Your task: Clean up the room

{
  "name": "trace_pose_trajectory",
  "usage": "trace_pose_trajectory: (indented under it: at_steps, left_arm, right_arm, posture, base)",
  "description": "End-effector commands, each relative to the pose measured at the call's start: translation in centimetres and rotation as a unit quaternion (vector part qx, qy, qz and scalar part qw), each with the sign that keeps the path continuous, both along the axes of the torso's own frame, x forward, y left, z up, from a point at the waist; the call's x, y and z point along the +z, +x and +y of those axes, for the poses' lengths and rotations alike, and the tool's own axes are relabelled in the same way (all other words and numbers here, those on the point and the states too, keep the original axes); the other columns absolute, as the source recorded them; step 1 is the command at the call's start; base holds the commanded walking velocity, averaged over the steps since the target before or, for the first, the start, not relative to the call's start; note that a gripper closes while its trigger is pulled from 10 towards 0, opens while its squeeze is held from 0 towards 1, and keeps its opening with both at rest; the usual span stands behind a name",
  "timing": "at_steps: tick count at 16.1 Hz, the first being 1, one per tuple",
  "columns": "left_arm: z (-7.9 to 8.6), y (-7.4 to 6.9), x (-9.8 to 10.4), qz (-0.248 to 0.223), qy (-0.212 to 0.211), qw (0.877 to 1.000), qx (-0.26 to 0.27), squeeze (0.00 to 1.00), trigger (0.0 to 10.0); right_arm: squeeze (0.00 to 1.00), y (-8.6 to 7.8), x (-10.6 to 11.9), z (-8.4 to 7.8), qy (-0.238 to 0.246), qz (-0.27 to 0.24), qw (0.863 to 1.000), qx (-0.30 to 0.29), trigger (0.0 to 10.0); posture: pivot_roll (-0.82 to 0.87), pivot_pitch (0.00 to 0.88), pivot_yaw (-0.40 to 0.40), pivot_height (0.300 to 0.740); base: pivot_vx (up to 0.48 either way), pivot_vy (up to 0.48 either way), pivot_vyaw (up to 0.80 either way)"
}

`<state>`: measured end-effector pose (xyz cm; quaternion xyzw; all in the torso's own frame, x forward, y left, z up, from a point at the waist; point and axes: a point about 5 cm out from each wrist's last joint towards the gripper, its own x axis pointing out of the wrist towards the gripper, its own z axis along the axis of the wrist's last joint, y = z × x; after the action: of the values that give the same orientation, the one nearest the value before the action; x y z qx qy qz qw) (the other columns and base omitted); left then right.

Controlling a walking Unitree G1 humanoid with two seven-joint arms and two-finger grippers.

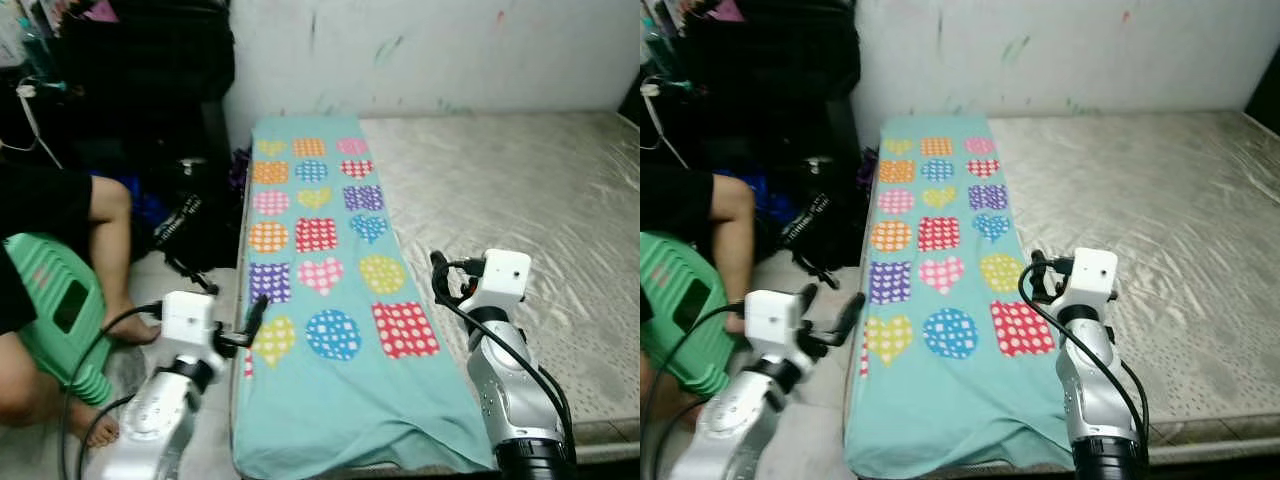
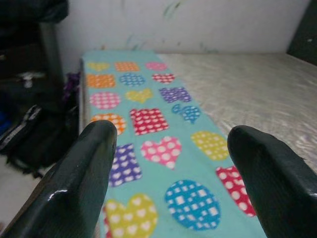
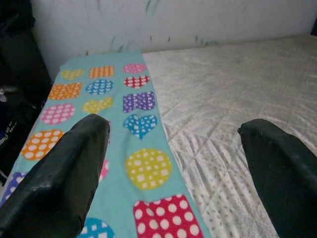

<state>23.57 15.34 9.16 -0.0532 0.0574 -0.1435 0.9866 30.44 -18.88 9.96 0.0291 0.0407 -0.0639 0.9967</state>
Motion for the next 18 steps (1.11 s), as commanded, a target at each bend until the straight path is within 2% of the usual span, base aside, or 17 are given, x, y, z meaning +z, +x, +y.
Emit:
trace_pose_trajectory:
  at_steps: [1,3,5,7,9,12,13,14,16,18]
  left_arm:
    - [-0.4,-0.2,0.4,0.002,0.000,1.000,-0.024,0.00,10.0]
    - [0.1,-0.8,0.1,0.011,0.043,0.996,-0.075,0.00,10.0]
    - [0.5,-0.9,-0.2,0.016,0.049,0.996,-0.069,0.00,10.0]
    - [0.2,0.3,-0.6,0.015,0.020,0.999,-0.020,0.00,10.0]
    - [-0.1,0.5,-0.5,-0.006,0.026,1.000,-0.010,0.00,10.0]
    - [1.9,-0.1,-0.4,-0.017,0.035,0.997,0.066,0.00,10.0]
    - [2.9,-0.6,-0.1,-0.027,0.042,0.995,0.091,0.00,10.0]
    - [3.9,-1.8,0.3,-0.031,0.044,0.993,0.109,0.00,10.0]
    - [5.0,-3.7,0.2,-0.024,0.057,0.990,0.127,0.00,10.0]
    - [5.1,-3.8,0.6,-0.031,0.055,0.988,0.138,0.00,10.0]
  right_arm:
    - [0.00,0.3,0.3,-0.4,-0.003,-0.004,1.000,-0.009,10.0]
    - [0.00,0.6,0.4,-0.2,-0.006,-0.006,1.000,-0.001,10.0]
    - [0.00,0.7,0.5,0.0,-0.007,-0.009,1.000,0.001,10.0]
    - [0.00,0.4,0.1,-0.1,-0.018,-0.005,1.000,-0.002,10.0]
    - [0.00,0.0,-0.3,-0.6,-0.026,-0.002,1.000,-0.003,10.0]
    - [0.00,-1.0,-0.4,-1.2,-0.022,-0.004,0.999,0.029,10.0]
    - [0.00,-1.6,-0.4,-1.3,-0.046,-0.004,0.998,0.047,10.0]
    - [0.00,-2.8,-0.8,-1.6,-0.056,0.004,0.996,0.063,10.0]
    - [0.00,-5.9,-2.1,-2.9,-0.082,0.036,0.992,0.084,10.0]
    - [0.00,-7.0,-2.6,-4.2,-0.100,0.050,0.991,0.080,10.0]
  posture:
    - [-0.08,0.017,0.015,0.740]
    - [-0.07,0.020,0.005,0.740]
    - [-0.07,0.017,0.007,0.740]
    - [-0.09,0.008,0.009,0.740]
    - [-0.10,0.003,0.007,0.740]
    - [-0.09,0.000,0.002,0.740]
    - [-0.09,0.000,0.002,0.740]
    - [-0.07,0.002,-0.008,0.740]
    - [-0.06,0.000,-0.010,0.740]
    - [-0.06,0.000,-0.012,0.740]
  base:
    - [0.000,0.000,0.00]
    - [0.000,0.000,0.00]
    - [0.000,0.000,0.00]
    - [0.000,0.000,0.00]
    - [0.000,0.000,0.00]
    - [0.000,0.000,0.00]
    - [0.000,0.000,0.00]
    - [0.000,0.000,0.00]
    - [0.000,0.000,0.00]
    - [0.000,0.000,0.00]
